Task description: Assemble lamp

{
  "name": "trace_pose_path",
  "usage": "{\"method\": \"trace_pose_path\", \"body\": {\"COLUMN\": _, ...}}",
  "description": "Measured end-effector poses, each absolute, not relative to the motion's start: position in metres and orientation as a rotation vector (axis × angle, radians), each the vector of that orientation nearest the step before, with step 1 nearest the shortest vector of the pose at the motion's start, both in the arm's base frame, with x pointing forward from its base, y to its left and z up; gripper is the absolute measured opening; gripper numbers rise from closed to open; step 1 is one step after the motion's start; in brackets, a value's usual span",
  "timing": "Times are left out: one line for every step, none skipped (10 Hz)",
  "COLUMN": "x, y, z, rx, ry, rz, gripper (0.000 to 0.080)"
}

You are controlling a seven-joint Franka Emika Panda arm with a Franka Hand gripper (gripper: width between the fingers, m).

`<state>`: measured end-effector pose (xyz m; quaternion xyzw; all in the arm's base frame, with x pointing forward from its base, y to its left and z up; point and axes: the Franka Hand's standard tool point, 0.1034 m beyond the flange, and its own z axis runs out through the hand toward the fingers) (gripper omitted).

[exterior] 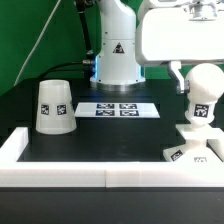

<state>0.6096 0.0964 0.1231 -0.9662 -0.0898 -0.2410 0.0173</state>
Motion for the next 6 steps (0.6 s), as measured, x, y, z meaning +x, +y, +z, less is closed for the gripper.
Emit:
{"method": "trace_pose_path", "body": {"x": 0.6065, "y": 0.0981, "z": 0.1183, "rx": -3.002, "ry": -0.285, "rz": -0.755, "gripper": 0.0579}}
{"method": "trace_pose_path", "body": {"x": 0.606, "y": 0.099, "z": 0.118, "rx": -2.997, "ry": -0.288, "rz": -0.785, "gripper": 0.0579}}
{"method": "trace_pose_path", "body": {"x": 0.6053, "y": 0.0998, "z": 0.1176, "rx": -2.988, "ry": -0.291, "rz": -0.84, "gripper": 0.0579}}
{"method": "trace_pose_path", "body": {"x": 0.6046, "y": 0.1001, "z": 0.118, "rx": -2.979, "ry": -0.293, "rz": -0.885, "gripper": 0.0579}}
{"method": "trace_pose_path", "body": {"x": 0.6051, "y": 0.0998, "z": 0.1182, "rx": -2.98, "ry": -0.292, "rz": -0.88, "gripper": 0.0579}}
{"method": "trace_pose_path", "body": {"x": 0.605, "y": 0.0998, "z": 0.1179, "rx": -2.98, "ry": -0.292, "rz": -0.879, "gripper": 0.0637}}
